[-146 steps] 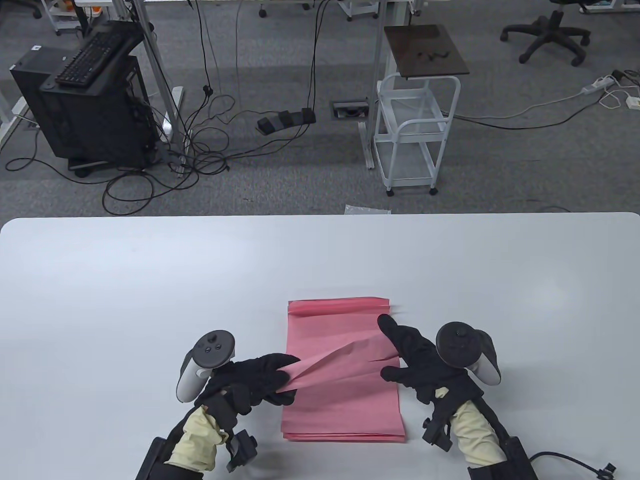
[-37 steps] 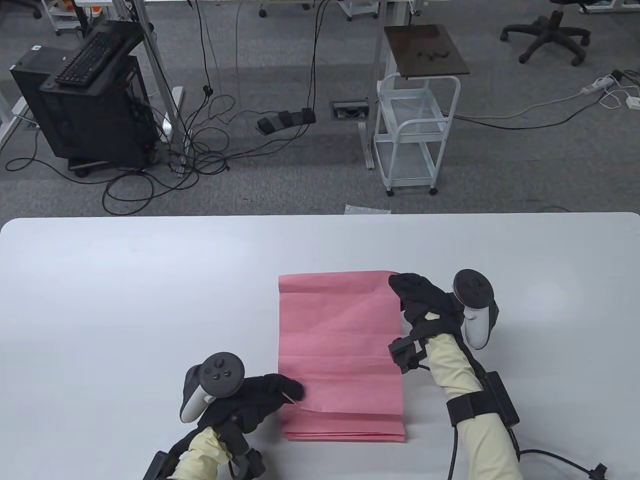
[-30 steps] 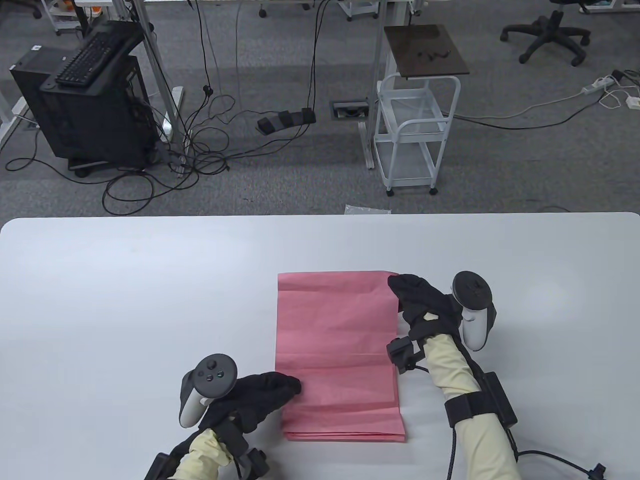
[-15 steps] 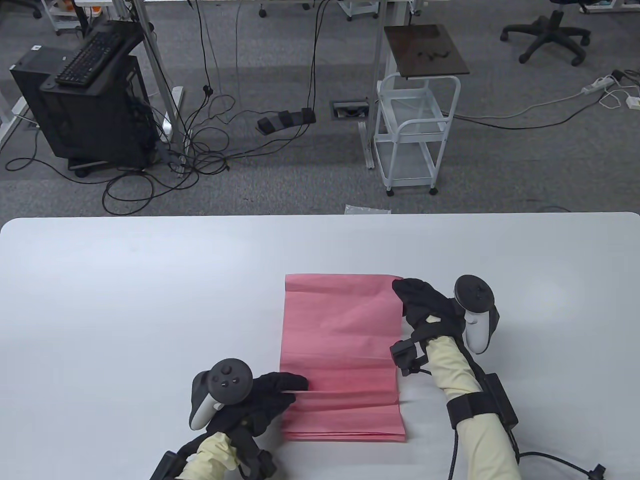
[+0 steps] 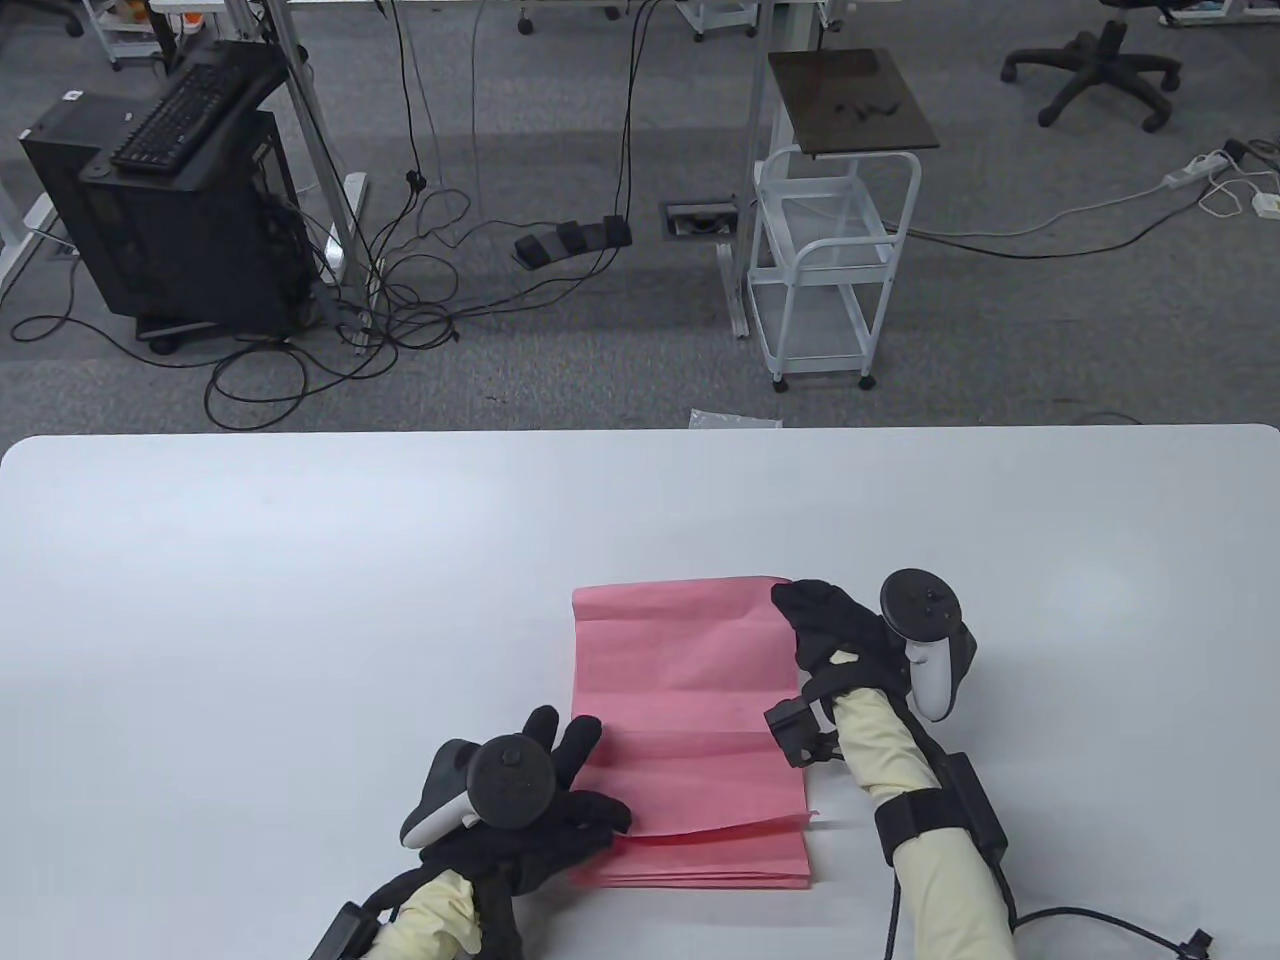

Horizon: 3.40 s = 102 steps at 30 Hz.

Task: Unfold complexly folded papers and stack

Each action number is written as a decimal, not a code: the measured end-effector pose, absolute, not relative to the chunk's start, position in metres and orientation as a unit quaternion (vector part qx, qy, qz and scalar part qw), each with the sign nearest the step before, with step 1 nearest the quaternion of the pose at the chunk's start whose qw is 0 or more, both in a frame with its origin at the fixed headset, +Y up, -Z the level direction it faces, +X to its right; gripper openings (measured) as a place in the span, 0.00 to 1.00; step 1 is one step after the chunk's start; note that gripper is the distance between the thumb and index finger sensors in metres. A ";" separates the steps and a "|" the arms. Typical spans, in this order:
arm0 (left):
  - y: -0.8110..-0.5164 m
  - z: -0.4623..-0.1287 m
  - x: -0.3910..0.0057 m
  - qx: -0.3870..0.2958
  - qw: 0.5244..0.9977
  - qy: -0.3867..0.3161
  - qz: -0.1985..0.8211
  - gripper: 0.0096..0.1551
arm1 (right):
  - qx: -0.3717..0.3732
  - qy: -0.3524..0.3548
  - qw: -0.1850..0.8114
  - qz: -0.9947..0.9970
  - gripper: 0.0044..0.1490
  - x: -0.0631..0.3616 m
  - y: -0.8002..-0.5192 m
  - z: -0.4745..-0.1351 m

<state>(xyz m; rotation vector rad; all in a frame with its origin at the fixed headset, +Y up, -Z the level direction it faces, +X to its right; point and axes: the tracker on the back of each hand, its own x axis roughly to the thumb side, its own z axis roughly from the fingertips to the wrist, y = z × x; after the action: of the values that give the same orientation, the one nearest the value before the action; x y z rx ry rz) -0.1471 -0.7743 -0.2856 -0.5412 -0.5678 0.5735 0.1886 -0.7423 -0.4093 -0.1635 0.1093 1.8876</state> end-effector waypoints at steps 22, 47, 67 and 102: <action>-0.808 -0.294 -0.125 -0.355 0.904 -0.207 0.114 0.55 | -0.073 0.089 0.587 0.801 0.36 0.183 -0.751 -0.408; -0.813 -0.294 -0.126 -0.382 0.900 -0.197 0.080 0.60 | 0.177 0.345 0.151 0.909 0.47 0.174 -0.804 -0.290; -0.813 -0.293 -0.125 -0.385 0.897 -0.203 0.075 0.60 | 0.069 0.307 0.215 0.925 0.36 0.177 -0.802 -0.377; -0.813 -0.292 -0.125 -0.385 0.897 -0.203 0.075 0.60 | 0.081 0.240 0.284 0.925 0.39 0.147 -0.781 -0.433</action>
<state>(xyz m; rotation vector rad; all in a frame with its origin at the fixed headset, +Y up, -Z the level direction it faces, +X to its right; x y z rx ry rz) -0.1250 -0.8131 -0.2923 -0.7969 -0.4215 0.1558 0.1472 -0.7810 -0.4329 0.2160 0.6428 2.4752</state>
